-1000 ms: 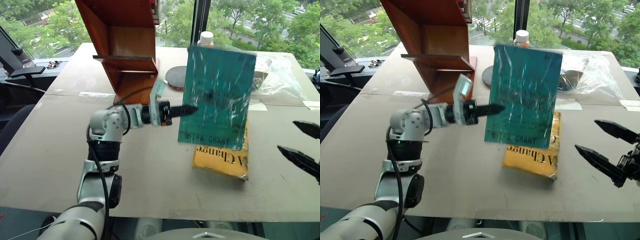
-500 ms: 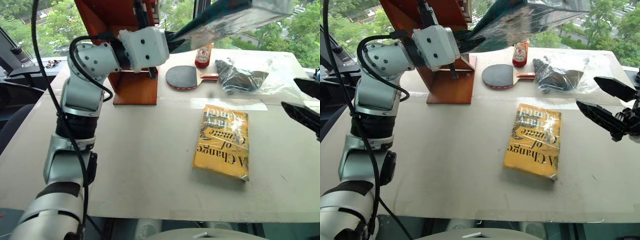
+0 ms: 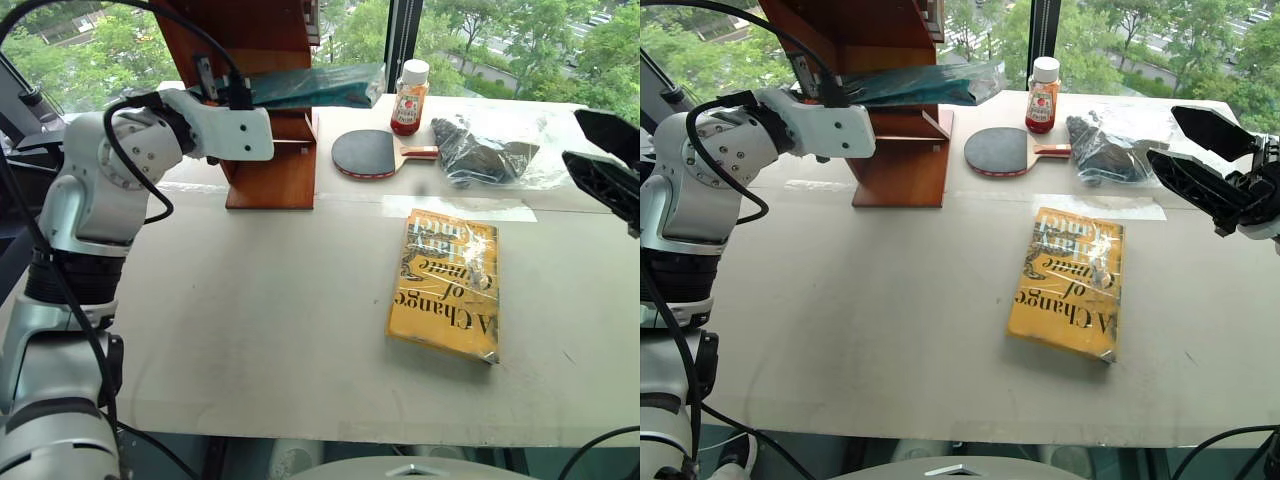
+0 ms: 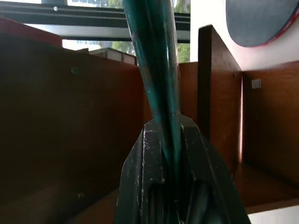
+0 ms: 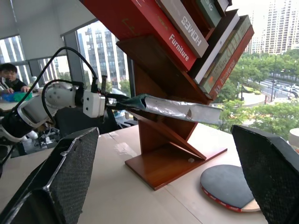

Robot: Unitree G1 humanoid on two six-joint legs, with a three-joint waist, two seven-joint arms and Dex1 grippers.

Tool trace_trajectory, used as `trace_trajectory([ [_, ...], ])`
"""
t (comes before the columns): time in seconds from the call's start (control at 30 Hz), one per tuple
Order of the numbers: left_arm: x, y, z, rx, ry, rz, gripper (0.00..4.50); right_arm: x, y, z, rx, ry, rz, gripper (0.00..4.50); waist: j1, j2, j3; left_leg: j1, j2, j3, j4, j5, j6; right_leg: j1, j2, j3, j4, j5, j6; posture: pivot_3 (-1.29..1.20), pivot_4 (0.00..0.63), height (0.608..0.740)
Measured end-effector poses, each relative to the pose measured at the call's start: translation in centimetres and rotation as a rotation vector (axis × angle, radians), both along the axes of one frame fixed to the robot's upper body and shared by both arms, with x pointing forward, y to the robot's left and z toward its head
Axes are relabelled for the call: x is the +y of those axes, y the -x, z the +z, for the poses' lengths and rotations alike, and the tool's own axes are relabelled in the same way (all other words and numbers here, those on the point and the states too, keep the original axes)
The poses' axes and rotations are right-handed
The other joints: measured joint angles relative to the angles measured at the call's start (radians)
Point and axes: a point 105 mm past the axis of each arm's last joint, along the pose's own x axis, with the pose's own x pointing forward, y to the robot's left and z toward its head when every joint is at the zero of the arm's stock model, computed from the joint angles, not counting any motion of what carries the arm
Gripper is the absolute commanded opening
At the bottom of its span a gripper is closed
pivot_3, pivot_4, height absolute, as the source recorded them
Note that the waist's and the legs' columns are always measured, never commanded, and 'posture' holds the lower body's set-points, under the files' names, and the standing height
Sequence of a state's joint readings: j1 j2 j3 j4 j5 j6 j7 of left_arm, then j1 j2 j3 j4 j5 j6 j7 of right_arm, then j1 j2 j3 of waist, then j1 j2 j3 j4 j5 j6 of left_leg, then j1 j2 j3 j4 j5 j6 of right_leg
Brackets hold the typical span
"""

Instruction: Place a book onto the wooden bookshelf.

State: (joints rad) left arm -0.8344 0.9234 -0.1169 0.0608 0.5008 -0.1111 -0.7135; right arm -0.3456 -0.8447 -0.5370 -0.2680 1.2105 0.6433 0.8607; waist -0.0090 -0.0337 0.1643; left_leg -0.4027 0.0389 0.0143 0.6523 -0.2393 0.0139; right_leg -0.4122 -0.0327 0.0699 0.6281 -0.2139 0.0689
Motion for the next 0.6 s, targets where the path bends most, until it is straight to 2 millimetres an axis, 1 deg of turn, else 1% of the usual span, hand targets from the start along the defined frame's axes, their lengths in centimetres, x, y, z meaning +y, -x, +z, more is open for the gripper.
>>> trace_trajectory([
  [0.2,1.3,-0.4,0.1,-0.001,-0.001,0.088,0.02,0.4,-0.3,-0.3,0.016,-0.010,0.023,4.50,-0.003,0.000,0.000,0.000,0.000,0.000,0.000,0.000,0.000,0.000,0.000,0.000,0.001,0.000,0.000,0.00,0.150,0.740],
  [0.43,1.9,-0.6,-0.1,0.027,0.020,0.142,0.02,0.5,-0.6,-0.7,0.025,-0.012,0.017,4.50,-0.012,0.000,0.000,0.003,0.001,0.001,0.000,0.000,0.000,0.000,0.001,0.001,0.004,0.000,0.000,0.00,0.150,0.740],
  [0.47,2.0,-0.6,-0.1,0.032,0.028,0.154,0.82,0.5,-0.6,-0.7,0.025,-0.011,0.016,4.50,-0.014,0.000,0.000,0.003,0.001,0.001,0.000,0.000,0.000,-0.001,0.002,0.001,0.006,0.000,0.000,0.00,0.150,0.740],
  [0.5,2.4,-0.7,-0.3,0.043,0.037,0.173,1.26,0.5,-0.6,-0.8,0.026,-0.011,0.014,4.50,-0.017,0.000,0.000,0.004,0.001,0.001,0.000,0.000,0.000,-0.001,0.002,0.001,0.007,0.000,0.000,0.00,0.150,0.740],
  [0.53,2.6,-0.7,-0.5,0.051,0.040,0.185,1.46,0.5,-0.6,-0.8,0.026,-0.011,0.014,4.50,-0.018,0.000,0.000,0.004,0.001,0.001,0.000,0.000,0.000,-0.001,0.002,0.001,0.007,0.000,0.000,0.00,0.150,0.740],
  [0.57,3.0,-0.7,-0.9,0.063,0.048,0.205,2.04,0.5,-0.7,-0.9,0.029,-0.012,0.013,4.50,-0.020,0.000,0.000,0.004,0.001,0.000,0.000,0.000,0.000,-0.001,0.002,0.001,0.008,0.000,0.000,0.00,0.150,0.740],
  [0.6,3.2,-0.8,-1.0,0.068,0.054,0.214,2.48,0.5,-0.7,-0.9,0.029,-0.013,0.013,4.50,-0.020,0.000,0.000,0.004,0.001,0.000,0.000,0.000,0.000,-0.001,0.002,0.001,0.008,0.000,0.000,0.00,0.150,0.740],
])
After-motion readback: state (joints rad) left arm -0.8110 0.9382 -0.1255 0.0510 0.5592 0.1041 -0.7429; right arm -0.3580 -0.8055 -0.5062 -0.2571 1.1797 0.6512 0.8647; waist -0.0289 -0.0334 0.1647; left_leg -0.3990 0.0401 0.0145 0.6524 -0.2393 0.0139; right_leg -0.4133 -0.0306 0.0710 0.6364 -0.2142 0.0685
